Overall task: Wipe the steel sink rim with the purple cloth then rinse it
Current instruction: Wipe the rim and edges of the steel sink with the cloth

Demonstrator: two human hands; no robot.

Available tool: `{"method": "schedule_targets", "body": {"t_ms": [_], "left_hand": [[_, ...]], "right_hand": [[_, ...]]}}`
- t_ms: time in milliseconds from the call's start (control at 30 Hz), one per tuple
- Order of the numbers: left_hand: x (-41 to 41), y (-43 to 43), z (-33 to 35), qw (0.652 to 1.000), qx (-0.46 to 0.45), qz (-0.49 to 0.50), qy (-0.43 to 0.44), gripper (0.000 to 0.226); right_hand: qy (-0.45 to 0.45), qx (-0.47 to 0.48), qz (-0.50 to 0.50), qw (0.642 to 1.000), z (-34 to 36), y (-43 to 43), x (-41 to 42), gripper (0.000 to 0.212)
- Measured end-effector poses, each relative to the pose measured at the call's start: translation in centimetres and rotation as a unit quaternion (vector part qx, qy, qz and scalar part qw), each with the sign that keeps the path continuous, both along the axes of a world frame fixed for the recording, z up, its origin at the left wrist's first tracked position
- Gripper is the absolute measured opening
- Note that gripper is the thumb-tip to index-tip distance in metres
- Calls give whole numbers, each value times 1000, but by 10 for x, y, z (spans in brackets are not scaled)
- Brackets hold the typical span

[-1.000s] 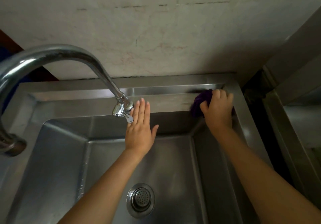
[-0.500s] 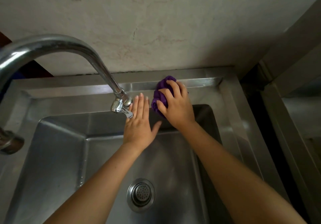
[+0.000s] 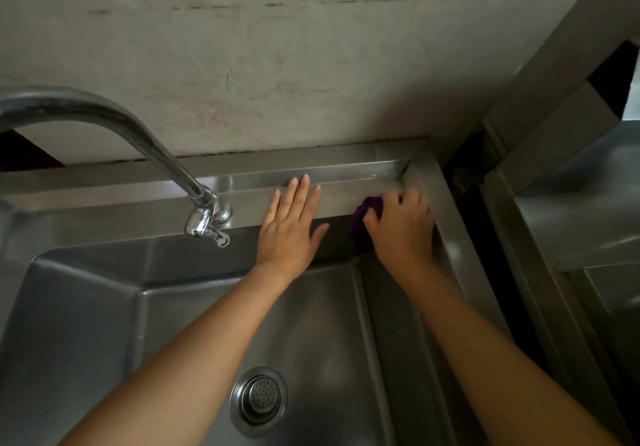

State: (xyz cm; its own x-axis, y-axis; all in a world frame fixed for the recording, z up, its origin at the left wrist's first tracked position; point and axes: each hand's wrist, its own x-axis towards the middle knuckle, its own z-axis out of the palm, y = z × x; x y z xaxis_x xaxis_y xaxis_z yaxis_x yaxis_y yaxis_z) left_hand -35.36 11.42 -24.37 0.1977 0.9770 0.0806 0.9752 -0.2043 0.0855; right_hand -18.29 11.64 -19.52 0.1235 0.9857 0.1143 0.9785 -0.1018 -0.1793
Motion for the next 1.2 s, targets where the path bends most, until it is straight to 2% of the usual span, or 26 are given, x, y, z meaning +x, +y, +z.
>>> {"method": "schedule_targets", "body": {"t_ms": [67, 133, 267, 367, 633, 767, 1033, 1200], "left_hand": [[0, 0, -2, 1000, 8, 2, 8, 69], [0, -2, -4, 1000, 14, 1, 12, 70], [-1, 0, -6, 1000, 18, -2, 6, 70], [-1, -1, -6, 1000, 15, -3, 10, 70], [-2, -1, -4, 1000, 7, -5, 5, 69], [-1, -1, -2, 1000, 1, -1, 5, 70], [-2, -1, 2, 1000, -12, -9, -3, 69], [-1, -2, 1, 1000, -22, -4, 8, 70]], "right_hand": [[20, 49, -46, 998, 15, 5, 14, 38], [38, 100, -42, 993, 21, 23, 20, 38], [31, 39, 42, 998, -12, 52, 5, 49], [13, 63, 37, 997, -37, 43, 4, 50], [7, 54, 93, 994, -29, 18, 19, 37], [-20, 63, 117, 991, -31, -10, 28, 40], [-64, 29, 96, 993, -21, -71, 28, 54], [-34, -28, 58, 997, -28, -99, 30, 58]]}}
